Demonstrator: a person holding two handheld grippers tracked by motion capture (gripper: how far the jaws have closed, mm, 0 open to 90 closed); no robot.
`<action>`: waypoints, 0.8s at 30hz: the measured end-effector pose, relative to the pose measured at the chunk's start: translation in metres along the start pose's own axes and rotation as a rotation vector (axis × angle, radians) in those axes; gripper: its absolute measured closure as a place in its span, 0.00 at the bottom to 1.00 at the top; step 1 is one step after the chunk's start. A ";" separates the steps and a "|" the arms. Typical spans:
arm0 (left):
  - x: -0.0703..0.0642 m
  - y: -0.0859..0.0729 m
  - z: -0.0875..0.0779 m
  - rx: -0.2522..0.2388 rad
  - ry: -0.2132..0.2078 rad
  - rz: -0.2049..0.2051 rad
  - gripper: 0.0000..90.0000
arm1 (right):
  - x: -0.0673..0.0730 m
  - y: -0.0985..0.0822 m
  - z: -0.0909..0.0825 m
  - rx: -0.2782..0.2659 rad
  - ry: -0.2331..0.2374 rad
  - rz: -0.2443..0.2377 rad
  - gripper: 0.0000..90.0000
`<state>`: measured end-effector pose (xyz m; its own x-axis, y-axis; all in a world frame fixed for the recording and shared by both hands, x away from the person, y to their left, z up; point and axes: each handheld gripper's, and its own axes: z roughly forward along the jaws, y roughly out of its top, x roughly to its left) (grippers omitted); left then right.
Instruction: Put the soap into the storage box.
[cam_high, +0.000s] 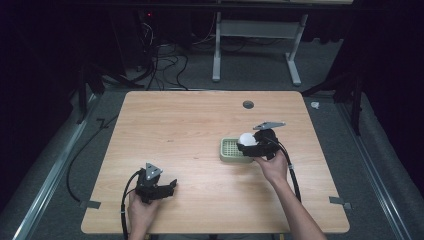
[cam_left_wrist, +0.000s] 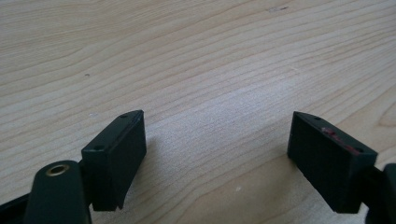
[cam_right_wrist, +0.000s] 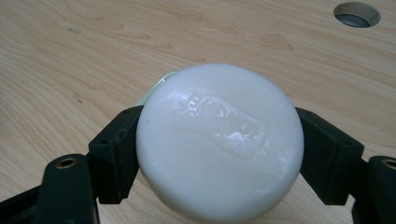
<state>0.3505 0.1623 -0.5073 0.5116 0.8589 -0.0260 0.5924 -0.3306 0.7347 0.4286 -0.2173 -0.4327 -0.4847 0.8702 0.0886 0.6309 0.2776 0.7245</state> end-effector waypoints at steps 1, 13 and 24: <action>0.000 0.000 0.000 0.000 0.000 0.000 0.22 | 0.000 0.000 0.001 0.001 0.000 0.003 0.27; 0.000 0.000 0.000 -0.001 -0.001 0.000 0.22 | 0.002 -0.001 0.013 0.013 0.002 -0.003 0.27; 0.000 0.000 0.000 0.000 0.001 0.000 0.22 | 0.003 -0.003 0.023 0.029 -0.004 -0.005 0.27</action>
<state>0.3504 0.1622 -0.5073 0.5111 0.8592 -0.0250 0.5921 -0.3308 0.7348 0.4397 -0.2064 -0.4505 -0.4853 0.8705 0.0821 0.6458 0.2936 0.7048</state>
